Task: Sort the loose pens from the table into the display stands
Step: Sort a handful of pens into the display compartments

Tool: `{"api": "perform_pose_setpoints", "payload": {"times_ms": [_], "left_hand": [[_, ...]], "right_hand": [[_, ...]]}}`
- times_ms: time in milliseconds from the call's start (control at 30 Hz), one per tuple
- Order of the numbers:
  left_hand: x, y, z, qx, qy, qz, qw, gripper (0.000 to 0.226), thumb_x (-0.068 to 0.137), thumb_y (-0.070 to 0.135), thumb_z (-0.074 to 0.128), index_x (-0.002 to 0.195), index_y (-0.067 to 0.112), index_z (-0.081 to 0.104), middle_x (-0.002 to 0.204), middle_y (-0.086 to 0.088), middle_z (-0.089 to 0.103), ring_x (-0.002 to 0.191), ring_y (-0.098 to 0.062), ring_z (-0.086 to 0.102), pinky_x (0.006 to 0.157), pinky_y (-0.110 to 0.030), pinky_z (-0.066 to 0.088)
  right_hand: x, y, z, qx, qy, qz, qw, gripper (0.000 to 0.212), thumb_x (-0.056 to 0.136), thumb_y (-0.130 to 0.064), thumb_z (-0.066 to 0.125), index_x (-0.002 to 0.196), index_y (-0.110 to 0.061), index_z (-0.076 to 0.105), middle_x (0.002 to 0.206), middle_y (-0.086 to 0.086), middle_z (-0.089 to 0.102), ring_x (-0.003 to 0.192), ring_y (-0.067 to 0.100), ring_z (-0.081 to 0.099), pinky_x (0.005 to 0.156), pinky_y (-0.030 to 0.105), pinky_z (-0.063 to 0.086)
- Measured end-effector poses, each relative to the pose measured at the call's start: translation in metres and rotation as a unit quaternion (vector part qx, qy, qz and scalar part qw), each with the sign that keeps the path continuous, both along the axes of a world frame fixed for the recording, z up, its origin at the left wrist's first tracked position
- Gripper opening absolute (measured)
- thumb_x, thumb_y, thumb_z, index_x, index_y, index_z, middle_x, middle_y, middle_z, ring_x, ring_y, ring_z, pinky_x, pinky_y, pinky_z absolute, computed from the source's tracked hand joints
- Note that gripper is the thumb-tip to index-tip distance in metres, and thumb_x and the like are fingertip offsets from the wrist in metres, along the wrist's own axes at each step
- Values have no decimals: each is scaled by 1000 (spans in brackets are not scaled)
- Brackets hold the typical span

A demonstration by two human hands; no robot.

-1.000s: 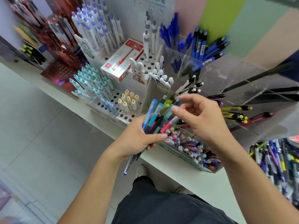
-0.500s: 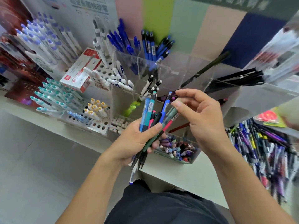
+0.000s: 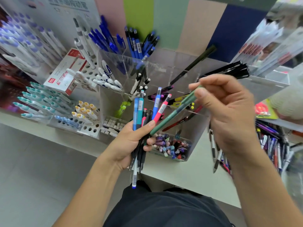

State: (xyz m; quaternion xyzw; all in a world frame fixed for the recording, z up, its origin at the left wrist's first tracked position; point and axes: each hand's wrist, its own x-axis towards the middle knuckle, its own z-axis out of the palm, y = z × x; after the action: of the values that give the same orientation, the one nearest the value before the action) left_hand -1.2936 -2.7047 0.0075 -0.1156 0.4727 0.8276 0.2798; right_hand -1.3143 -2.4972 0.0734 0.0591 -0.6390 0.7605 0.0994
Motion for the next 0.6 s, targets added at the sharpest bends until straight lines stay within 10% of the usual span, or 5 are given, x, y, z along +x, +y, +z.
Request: {"api": "perform_pose_setpoints", "payload": {"times_ms": [367,600], "left_hand": [[3,-6,-9,-231,144,6,962,17,90,8,72,97,17,60,64,-5,55,55,-22,39,46,-26,32],[7,-4,-7,-239,144,-1,960,22,77,22,79,92,17,63,65,-14,53,55,-25,45,45,-26,39]], "right_hand": [[37,41,-56,468,91,-116,871,19,83,-2,79,101,-8,77,94,-4,73,80,6,66,81,19,54],[42,36,-78,434,-2,-7,901,36,80,-8,84,113,-16,74,97,-9,72,85,3,69,77,15,56]]}}
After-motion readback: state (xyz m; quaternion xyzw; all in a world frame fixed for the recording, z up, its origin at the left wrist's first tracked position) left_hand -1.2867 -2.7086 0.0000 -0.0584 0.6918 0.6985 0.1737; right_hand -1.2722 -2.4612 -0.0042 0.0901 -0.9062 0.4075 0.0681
